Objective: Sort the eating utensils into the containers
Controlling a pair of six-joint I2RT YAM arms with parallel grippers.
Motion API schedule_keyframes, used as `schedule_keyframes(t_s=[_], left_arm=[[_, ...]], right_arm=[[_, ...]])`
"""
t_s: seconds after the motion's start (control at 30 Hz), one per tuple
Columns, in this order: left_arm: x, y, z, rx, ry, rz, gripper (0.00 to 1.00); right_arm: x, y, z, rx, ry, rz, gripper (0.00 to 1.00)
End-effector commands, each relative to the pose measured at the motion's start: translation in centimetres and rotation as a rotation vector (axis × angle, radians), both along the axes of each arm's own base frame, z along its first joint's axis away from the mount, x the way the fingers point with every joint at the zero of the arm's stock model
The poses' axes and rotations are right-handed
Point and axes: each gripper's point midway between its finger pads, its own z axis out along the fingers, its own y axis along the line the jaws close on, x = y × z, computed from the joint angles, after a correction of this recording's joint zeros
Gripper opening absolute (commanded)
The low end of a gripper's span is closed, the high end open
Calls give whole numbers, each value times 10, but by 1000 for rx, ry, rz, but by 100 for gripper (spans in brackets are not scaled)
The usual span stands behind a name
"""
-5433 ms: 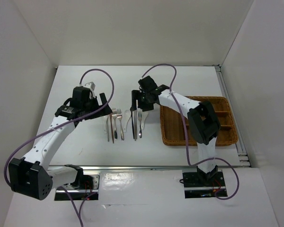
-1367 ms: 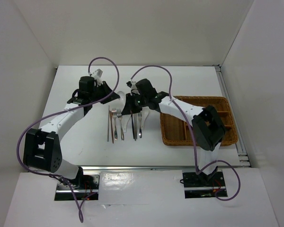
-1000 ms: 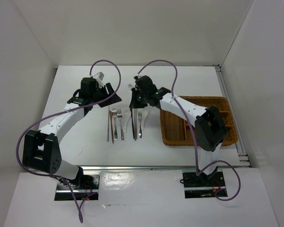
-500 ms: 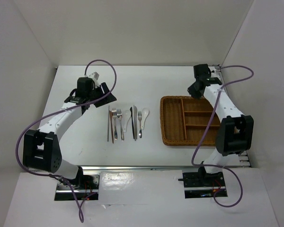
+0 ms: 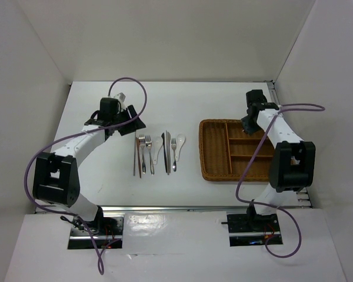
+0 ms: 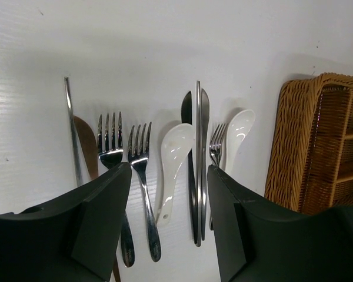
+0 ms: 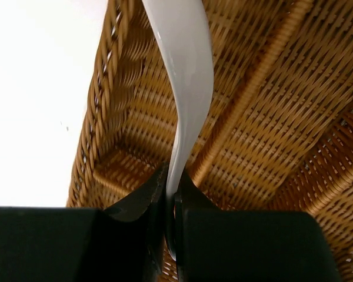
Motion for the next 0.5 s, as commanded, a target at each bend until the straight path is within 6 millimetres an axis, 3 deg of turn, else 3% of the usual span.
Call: schedule_keyframes(t_s=[0.0, 0.23, 0.47], left_arm=[[10, -2, 7, -17, -31, 15, 68], [9, -1, 4, -10, -33, 10, 68], [7, 3, -9, 30, -7, 8, 67]], right_arm=[[2, -5, -6, 26, -12, -101, 0], [13, -4, -15, 30, -48, -78, 0], [22, 2, -23, 53, -37, -58, 10]])
